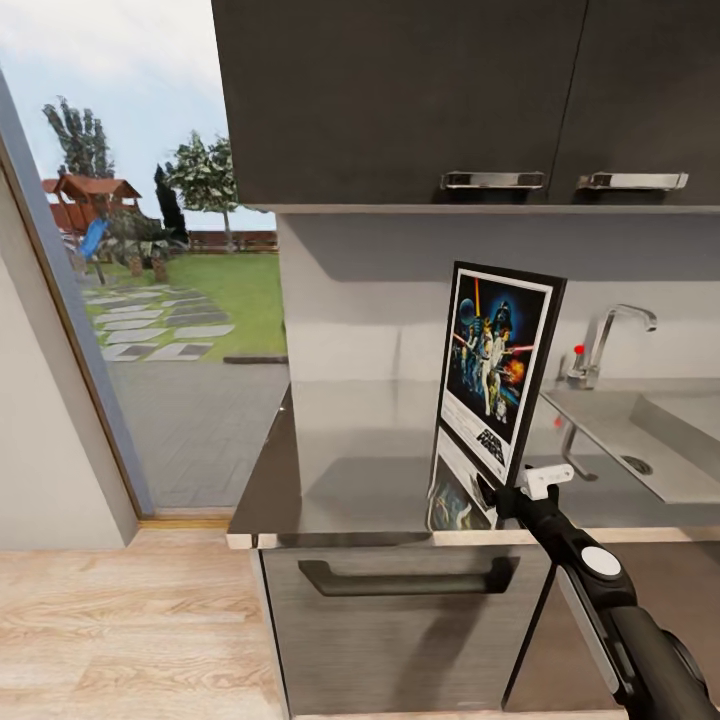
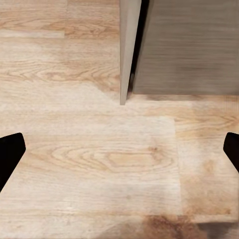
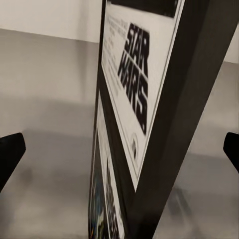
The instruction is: Pick up the poster from the kitchen countertop and hang it on one of the wall nails in the kitchen.
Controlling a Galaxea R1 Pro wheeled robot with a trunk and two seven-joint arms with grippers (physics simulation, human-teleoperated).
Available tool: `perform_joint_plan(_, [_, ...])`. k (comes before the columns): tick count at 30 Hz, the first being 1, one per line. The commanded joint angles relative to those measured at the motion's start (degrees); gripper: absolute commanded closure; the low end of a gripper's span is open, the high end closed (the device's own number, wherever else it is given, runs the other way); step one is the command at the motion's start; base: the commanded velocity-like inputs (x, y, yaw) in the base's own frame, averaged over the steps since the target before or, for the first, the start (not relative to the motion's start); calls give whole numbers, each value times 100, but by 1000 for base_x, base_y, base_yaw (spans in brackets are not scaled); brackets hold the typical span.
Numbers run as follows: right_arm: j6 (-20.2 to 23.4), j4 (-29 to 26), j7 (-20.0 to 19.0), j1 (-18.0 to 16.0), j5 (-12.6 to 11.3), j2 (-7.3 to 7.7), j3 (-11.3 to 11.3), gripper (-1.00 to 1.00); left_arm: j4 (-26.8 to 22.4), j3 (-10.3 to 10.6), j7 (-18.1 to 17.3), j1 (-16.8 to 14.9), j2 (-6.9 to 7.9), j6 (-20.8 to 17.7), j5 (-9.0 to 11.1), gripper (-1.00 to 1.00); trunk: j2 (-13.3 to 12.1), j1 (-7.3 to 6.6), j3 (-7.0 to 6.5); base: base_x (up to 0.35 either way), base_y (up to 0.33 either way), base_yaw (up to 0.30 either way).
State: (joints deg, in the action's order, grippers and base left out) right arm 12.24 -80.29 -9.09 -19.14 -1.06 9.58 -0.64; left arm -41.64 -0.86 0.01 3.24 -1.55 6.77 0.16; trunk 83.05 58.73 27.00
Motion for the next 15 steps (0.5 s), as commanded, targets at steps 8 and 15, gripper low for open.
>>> perform_joint_plan(8, [33,-6,-23,-2,-17,0,-7,-100,-2,-8,-1,1,-3,9,1,-100,3,0,5,2,0,0])
perform_joint_plan(15, [30,-5,-23,-2,-16,0,-7,-100,-2,-10,1,1,-3,11,1,-100,3,0,5,0,0,0])
